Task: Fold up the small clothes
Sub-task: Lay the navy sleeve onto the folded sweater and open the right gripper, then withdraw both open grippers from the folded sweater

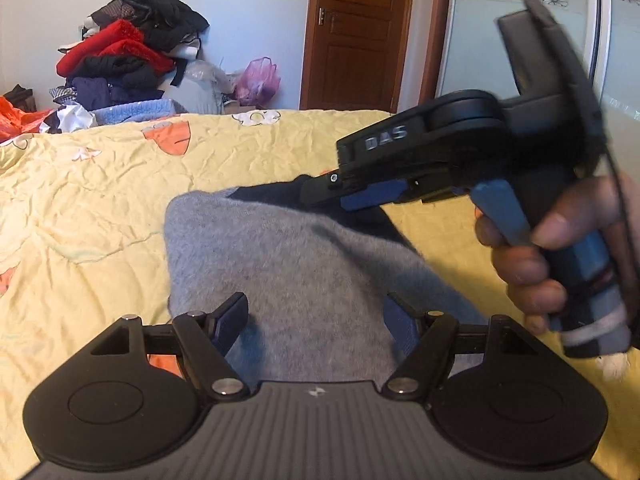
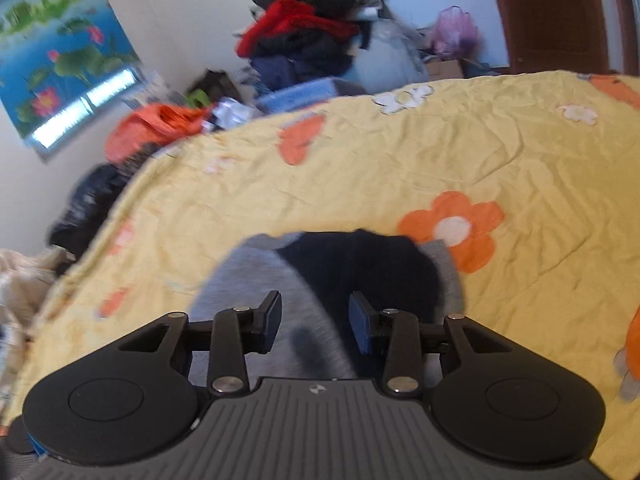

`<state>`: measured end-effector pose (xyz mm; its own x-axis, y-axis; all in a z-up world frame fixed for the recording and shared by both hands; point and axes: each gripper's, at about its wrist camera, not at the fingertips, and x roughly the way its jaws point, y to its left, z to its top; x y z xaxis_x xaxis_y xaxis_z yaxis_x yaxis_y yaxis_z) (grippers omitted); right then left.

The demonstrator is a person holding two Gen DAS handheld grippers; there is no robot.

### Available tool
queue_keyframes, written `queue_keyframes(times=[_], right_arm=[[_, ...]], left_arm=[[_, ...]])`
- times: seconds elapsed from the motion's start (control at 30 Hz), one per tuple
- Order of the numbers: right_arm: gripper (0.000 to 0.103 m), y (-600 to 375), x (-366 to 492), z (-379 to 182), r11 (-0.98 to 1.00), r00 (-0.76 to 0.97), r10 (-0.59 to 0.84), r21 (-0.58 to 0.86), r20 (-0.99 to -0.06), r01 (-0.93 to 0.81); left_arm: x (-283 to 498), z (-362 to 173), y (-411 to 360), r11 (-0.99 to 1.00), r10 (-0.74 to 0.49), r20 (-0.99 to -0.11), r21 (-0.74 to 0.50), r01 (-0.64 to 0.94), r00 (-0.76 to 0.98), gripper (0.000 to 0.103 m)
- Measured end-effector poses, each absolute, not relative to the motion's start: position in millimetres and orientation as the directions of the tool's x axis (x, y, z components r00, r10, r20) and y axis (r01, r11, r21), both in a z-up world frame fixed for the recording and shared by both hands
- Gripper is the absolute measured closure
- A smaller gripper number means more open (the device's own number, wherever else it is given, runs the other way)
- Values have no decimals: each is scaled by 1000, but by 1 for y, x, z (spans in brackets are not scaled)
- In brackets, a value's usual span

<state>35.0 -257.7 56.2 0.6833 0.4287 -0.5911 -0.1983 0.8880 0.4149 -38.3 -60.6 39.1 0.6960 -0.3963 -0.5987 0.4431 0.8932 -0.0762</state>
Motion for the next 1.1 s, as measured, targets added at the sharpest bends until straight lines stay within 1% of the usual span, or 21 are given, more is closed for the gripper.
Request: queue_keyframes(times=[0.07, 0.1, 0.13, 0.2, 0.27, 0.3, 0.37, 0.43, 0.47, 0.5, 0.53, 0.57, 0.6, 0.63, 0.7, 0.73, 0.83, 0.9, 1.0, 1.03, 1.1], right_arm=[[55, -252, 29, 49, 874, 647, 462, 436, -607, -215], [55, -248, 29, 41, 885, 632, 448, 414, -633, -213], [58, -247, 30, 32, 898, 622, 426, 389, -657, -205], [62, -254, 27, 22, 891, 647, 441, 394, -622, -228], [64, -259, 27, 25, 883, 640, 443, 428, -628, -191], [64, -259, 25, 30, 891, 638, 429, 417, -640, -180], [58, -256, 16, 44, 901, 649, 408, 397, -642, -173], [58, -258, 2, 55, 874, 664, 453, 442, -595, -201], [52, -260, -4, 56, 856, 661, 479, 474, -578, -206], [49, -260, -6, 52, 847, 649, 492, 492, -581, -202], [47, -259, -5, 44, 860, 633, 476, 474, -610, -190], [58, -258, -3, 33, 883, 621, 441, 439, -648, -169], [63, -260, -5, 27, 890, 635, 424, 427, -646, -161], [62, -263, -9, 30, 886, 642, 426, 439, -638, -152], [56, -269, -25, 45, 881, 666, 424, 450, -613, -146], [53, -269, -37, 54, 888, 689, 413, 430, -595, -161], [39, -270, -72, 73, 914, 743, 371, 362, -557, -185], [38, -268, -89, 74, 911, 744, 381, 360, -548, -202], [34, -259, -97, 59, 899, 715, 412, 378, -565, -219], [33, -256, -95, 50, 900, 698, 413, 381, -585, -212], [34, -253, -88, 28, 913, 657, 390, 366, -645, -183]], left_arm=[[-33, 26, -61, 894, -390, -634, -87, 440, 668, 29], [-31, 19, -61, 892, -395, -642, -96, 442, 657, 29], [-33, 14, -62, 888, -404, -636, -100, 448, 658, 28], [-38, 10, -68, 888, -386, -627, -53, 457, 676, 27], [-42, 12, -71, 889, -375, -633, -37, 457, 678, 27], [-44, 16, -70, 891, -373, -636, -43, 452, 675, 28], [-53, 26, -63, 887, -398, -622, -74, 456, 674, 27], [-58, 31, -58, 882, -415, -612, -89, 463, 673, 27], [-57, 28, -57, 883, -413, -624, -95, 460, 664, 27], [-53, 21, -56, 886, -406, -643, -105, 451, 649, 27], [-49, 14, -55, 892, -397, -656, -112, 438, 642, 27], [-49, 12, -54, 894, -396, -646, -109, 436, 652, 27], [-51, 16, -53, 896, -393, -647, -109, 430, 653, 27], [-56, 22, -51, 897, -397, -644, -123, 424, 654, 27], [-70, 35, -41, 897, -412, -605, -140, 418, 682, 27], [-77, 40, -37, 904, -398, -593, -124, 409, 700, 27], [-89, 40, -30, 940, -305, -611, -69, 335, 731, 26], [-92, 32, -30, 954, -261, -639, -55, 295, 724, 26], [-94, 19, -37, 957, -239, -673, -42, 287, 700, 26], [-94, 16, -38, 956, -241, -679, -44, 289, 694, 26], [-96, 13, -36, 956, -251, -684, -65, 285, 685, 26]])
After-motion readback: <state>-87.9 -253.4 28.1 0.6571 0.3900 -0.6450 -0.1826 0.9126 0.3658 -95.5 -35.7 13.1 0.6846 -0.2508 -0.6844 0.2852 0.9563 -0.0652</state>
